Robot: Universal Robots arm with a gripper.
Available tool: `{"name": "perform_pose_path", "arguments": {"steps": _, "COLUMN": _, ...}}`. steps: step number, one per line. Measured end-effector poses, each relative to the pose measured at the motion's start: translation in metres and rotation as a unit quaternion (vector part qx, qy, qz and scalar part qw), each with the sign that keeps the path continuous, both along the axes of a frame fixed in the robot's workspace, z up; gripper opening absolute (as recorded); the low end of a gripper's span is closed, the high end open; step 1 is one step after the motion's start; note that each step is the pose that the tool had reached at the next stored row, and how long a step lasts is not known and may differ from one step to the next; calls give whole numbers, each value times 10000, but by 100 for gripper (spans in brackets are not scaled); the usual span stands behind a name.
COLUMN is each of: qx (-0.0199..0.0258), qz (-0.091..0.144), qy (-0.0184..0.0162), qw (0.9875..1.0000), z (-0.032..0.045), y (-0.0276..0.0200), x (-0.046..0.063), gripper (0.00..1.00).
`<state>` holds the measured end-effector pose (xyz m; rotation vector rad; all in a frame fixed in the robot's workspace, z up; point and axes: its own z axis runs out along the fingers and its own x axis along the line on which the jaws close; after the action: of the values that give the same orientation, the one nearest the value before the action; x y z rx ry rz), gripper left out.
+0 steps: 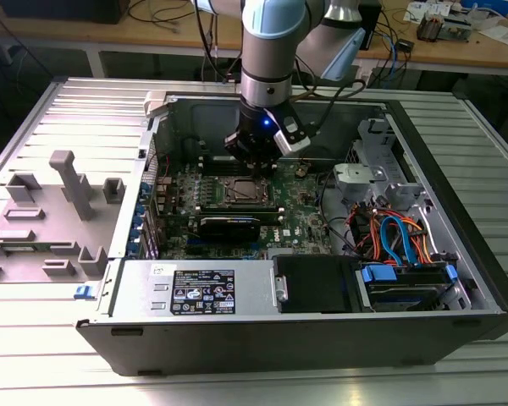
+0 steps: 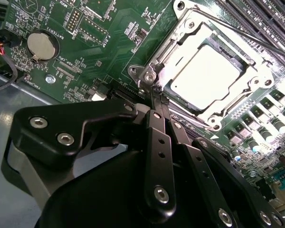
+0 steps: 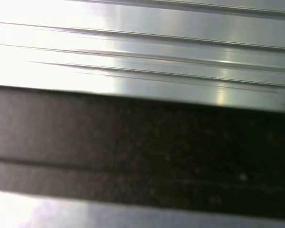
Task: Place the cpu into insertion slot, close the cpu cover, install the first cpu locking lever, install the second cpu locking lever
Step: 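Install the first cpu locking lever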
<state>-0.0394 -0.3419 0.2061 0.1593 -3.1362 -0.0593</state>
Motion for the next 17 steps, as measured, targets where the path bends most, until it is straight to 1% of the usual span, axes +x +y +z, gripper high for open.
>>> {"name": "perform_pose_path", "arguments": {"steps": 7, "qx": -3, "qz": -2, "qy": 1, "qw": 10000, "z": -29, "y": -1, "x": -1, "gripper": 11}}
{"name": "perform_pose_path", "arguments": {"steps": 9, "qx": 8, "qz": -3, "qy": -2, "qw": 10000, "z": -30, "y": 3, "x": 0, "gripper": 11}}
{"name": "perform_pose_path", "arguments": {"steps": 10, "qx": 10, "qz": -4, "qy": -7, "qw": 10000, "z": -28, "y": 3, "x": 1, "gripper": 11}}
{"name": "perform_pose_path", "arguments": {"steps": 12, "qx": 1, "qz": -4, "qy": 0, "qw": 10000, "z": 0, "y": 0, "x": -1, "gripper": 11}}
{"name": "perform_pose_path", "arguments": {"steps": 14, "qx": 1, "qz": -5, "qy": 0, "qw": 10000, "z": 14, "y": 0, "x": -1, "gripper": 11}}
{"name": "perform_pose_path", "arguments": {"steps": 17, "qx": 1, "qz": -7, "qy": -1, "qw": 10000, "z": 15, "y": 0, "x": 0, "gripper": 11}}
